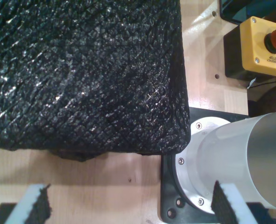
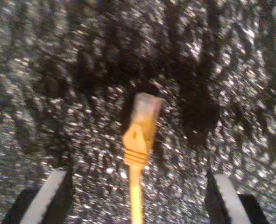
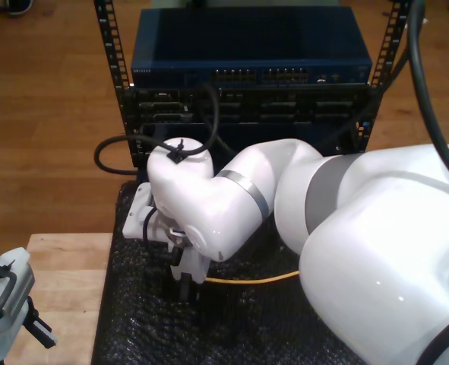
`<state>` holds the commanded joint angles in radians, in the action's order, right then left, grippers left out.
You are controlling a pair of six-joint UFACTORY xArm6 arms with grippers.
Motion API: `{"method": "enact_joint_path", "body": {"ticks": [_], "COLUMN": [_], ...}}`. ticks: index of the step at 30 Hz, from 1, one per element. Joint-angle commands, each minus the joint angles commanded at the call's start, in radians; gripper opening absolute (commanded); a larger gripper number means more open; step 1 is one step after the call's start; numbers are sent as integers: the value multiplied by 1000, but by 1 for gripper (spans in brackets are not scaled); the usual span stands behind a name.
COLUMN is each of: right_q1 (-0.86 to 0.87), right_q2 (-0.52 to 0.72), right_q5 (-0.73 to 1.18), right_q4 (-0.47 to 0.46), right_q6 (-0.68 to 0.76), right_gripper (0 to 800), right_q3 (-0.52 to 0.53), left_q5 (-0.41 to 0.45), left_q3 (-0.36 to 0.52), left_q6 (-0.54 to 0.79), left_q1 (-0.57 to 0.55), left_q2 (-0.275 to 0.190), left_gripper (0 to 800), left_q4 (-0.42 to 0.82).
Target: Grab the cable and plug it in
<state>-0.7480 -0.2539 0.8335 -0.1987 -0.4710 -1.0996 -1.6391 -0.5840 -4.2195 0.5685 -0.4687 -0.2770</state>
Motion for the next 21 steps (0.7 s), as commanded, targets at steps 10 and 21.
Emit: {"method": "enact_joint_path", "body": {"ticks": [10, 21], "right_q1": [0, -14], "right_q2": [-9, -18], "right_q5": [0, -2], "right_q4": [-9, -11], "right_q6": [11, 11], "right_gripper": [598, 490], "right_q3": [-5, -11], "left_q5": [-2, -3], "left_q3": [0, 0], "left_q6": [0, 0], "left_q1": [0, 0], "left_q2": [0, 0], "left_gripper": [800, 800], "left_q4": [0, 0]}}
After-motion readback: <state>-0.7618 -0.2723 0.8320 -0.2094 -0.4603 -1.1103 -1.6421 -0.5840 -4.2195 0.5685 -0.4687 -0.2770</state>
